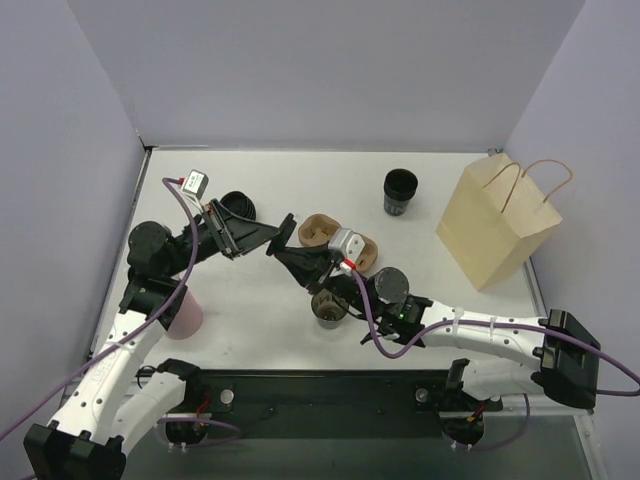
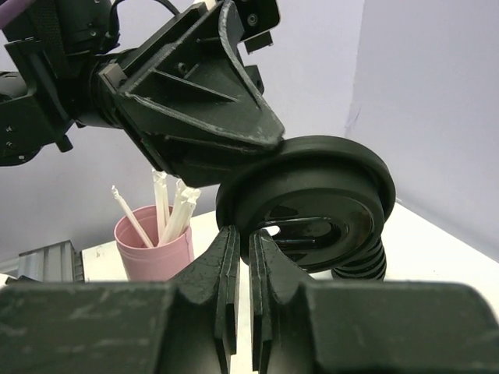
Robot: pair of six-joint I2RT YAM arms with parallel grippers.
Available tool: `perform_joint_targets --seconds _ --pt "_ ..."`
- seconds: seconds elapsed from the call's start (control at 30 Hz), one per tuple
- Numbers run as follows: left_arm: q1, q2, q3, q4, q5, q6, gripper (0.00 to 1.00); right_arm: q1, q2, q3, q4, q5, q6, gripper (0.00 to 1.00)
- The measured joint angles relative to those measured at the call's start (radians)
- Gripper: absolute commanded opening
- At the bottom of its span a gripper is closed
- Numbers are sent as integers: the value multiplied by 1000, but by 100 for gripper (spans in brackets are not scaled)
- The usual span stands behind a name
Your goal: Pack the takeout coffee
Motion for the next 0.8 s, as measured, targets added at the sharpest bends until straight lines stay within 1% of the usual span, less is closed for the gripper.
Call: perform_joint_targets --seconds 0.07,0.13,0.17,0.23,0.27,0.3,0.4,0.5,0.57,0.6,0.7,0.8 --pt "0 0 -5 -3 -2 10 55 0 -5 0 -17 11 4 0" --pt "0 -1 -5 -13 -7 30 71 0 -35 0 -85 35 16 0" --pt "1 -2 -4 -27 -10 47 80 0 -55 2 -134 51 34 0" --pt "4 -3 10 -81 -23 93 95 1 -121 18 -299 85 79 0" --pt "6 0 37 -150 -36 138 97 3 -155 39 -399 105 101 0" --pt "9 2 58 -193 -49 172 97 6 -186 69 -513 127 127 0" --pt "16 24 193 -403 -123 347 97 20 -236 202 -838 179 207 0" --pt "18 35 323 -588 -236 546 97 32 -233 343 -1151 233 296 0" --pt "18 26 366 -668 -304 656 97 33 -211 414 -1328 257 347 0" --pt "18 15 377 -718 -345 720 97 33 -177 466 -1448 267 377 0" --pt "18 -19 379 -842 -433 844 97 33 -90 549 -1632 271 428 0" --pt "18 -68 378 -957 -504 932 97 33 17 620 -1782 258 467 0"
